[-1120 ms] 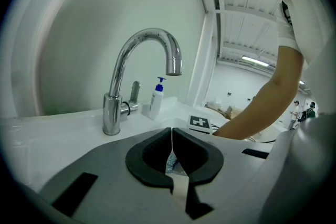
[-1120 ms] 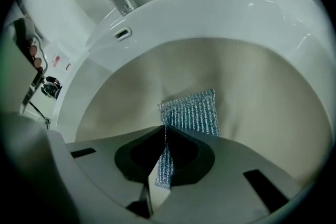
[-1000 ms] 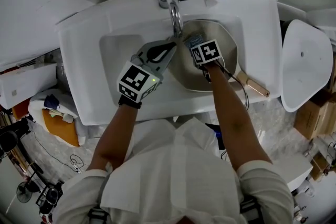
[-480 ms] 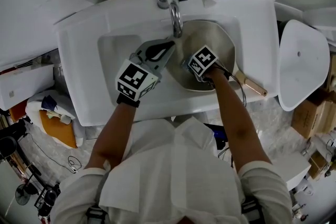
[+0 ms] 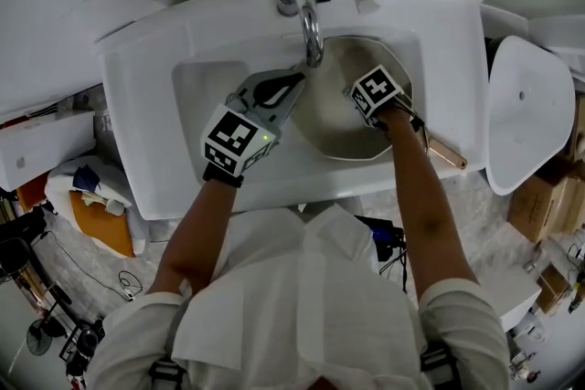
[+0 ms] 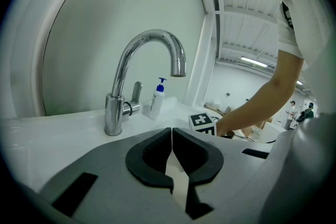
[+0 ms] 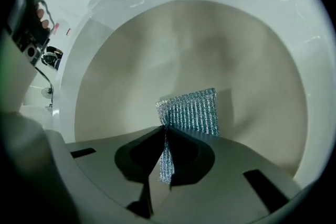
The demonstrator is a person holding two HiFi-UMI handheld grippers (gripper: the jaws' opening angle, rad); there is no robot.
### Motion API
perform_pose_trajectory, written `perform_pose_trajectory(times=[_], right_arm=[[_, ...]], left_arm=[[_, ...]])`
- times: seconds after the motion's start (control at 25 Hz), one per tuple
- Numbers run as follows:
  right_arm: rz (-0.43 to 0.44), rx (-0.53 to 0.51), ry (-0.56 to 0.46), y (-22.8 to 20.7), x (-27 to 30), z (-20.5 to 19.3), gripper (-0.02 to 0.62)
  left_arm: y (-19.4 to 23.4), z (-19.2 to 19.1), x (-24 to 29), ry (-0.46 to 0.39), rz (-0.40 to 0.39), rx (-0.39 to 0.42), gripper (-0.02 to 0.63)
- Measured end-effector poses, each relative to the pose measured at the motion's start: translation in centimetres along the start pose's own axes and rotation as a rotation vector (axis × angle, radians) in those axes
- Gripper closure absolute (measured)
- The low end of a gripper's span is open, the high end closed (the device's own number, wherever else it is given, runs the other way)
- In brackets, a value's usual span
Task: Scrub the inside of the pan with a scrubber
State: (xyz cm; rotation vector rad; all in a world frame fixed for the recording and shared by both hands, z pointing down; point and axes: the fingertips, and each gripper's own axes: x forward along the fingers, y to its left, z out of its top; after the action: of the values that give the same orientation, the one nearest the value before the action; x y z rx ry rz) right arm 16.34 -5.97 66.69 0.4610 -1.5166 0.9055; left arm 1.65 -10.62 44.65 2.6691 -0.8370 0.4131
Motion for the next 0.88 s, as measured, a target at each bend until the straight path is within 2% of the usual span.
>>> perform_pose_trajectory(times=[0.24, 0.44, 0.64, 0.88], right_arm=[[-0.138, 0.074, -0.203, -3.6, -1.2, 4.3, 0.574], [-0.192, 0.104, -0.318, -3.9, -1.3, 7.4, 0.574], [-0.131, 0.149, -0.399, -2.5, -1.1, 9.5, 0.575], [0.009, 0.260, -0.495, -0.2, -0.7, 11.0, 0.574]], left_arm=[[0.3, -0.1, -0.3, 0.007, 0.008, -0.003, 0.586], [0.6, -0.4, -0.5, 0.015, 0.012, -0.006, 0.586], [1.0, -0.5, -1.0, 0.018, 0.019, -0.006, 0.586], [0.7, -0.5, -1.4, 0.022, 0.015, 0.000, 0.586]])
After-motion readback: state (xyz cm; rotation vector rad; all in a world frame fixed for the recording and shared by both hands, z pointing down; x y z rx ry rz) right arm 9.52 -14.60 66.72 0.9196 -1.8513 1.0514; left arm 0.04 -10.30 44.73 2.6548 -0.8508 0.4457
